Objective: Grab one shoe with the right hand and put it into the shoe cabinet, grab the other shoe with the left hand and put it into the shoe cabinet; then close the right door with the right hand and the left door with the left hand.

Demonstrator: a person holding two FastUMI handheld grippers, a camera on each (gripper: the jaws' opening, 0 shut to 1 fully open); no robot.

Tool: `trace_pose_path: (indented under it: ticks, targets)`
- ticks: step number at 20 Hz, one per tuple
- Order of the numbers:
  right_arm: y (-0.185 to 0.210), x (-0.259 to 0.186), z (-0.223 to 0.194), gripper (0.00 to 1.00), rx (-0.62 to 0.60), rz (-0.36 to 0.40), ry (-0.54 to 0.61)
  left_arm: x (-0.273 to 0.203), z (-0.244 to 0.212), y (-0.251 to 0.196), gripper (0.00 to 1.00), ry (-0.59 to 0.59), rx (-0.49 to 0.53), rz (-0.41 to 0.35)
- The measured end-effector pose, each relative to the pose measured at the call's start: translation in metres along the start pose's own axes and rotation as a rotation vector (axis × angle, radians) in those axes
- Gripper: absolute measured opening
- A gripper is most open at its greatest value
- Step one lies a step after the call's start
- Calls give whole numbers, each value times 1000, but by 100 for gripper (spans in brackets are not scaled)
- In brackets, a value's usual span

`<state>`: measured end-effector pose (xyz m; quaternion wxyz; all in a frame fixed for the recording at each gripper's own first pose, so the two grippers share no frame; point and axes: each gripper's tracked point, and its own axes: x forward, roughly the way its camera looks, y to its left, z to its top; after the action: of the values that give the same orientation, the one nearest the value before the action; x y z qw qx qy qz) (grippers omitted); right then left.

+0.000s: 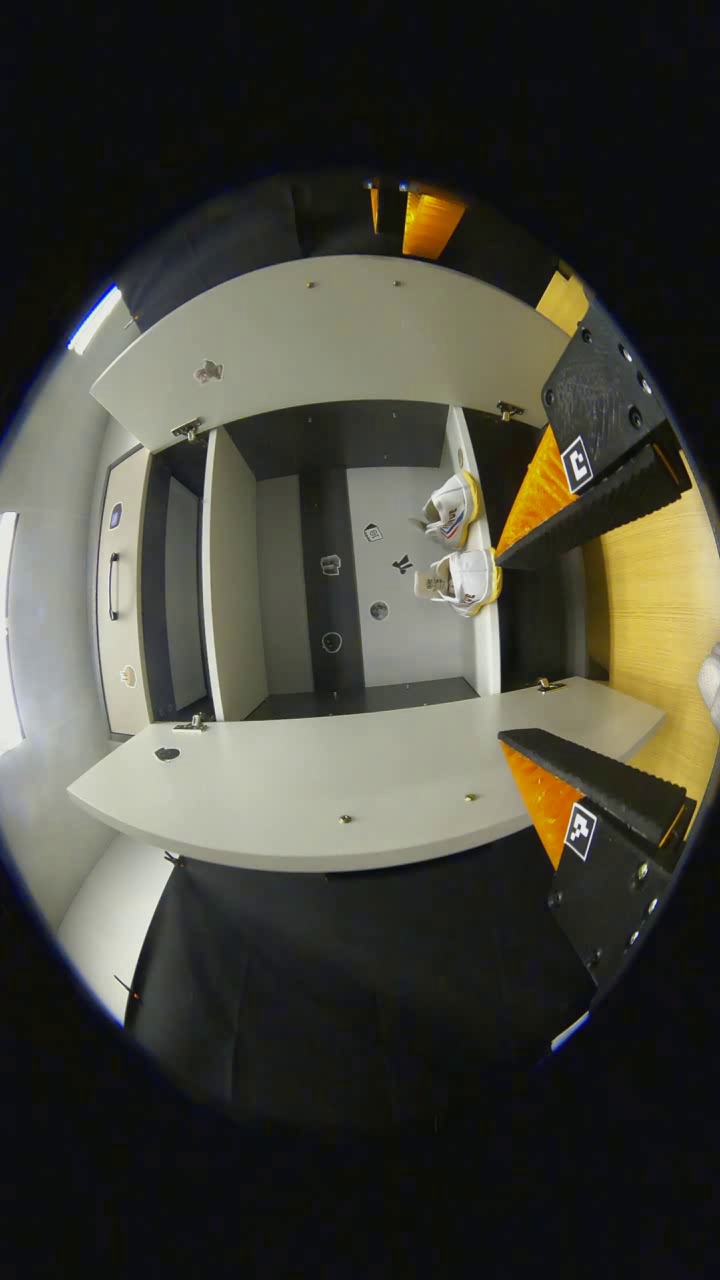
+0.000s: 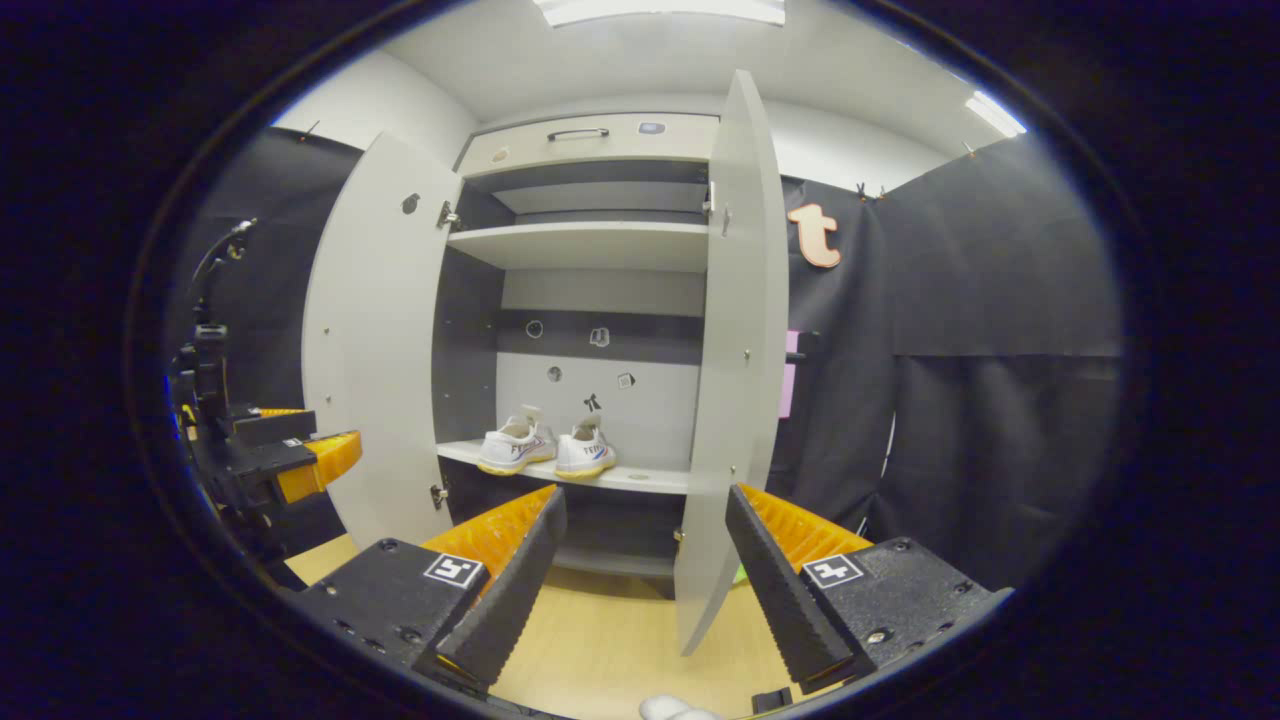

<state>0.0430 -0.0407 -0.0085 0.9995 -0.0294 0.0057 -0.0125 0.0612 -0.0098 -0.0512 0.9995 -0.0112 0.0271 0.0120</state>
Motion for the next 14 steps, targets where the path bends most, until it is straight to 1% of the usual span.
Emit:
trace_pose_path:
  ticks: [4,8,12,13,14]
  targets:
    - [-8,-22,-7,100,-5,-48,14,-32,-16,2,96,35,1,-18]
    - [-29,-33,-4,100,1,-91,28,-46,-15,5,96,29,7,-29]
    - [-81,-21,8,100,16,-176,17,-48,-12,-1,96,27,-4,-30]
    - [-95,-15,11,100,31,-195,13,-48,-13,-3,100,33,-7,-27]
    - [-108,-8,15,100,40,-206,7,-47,-13,-5,100,36,-10,-21]
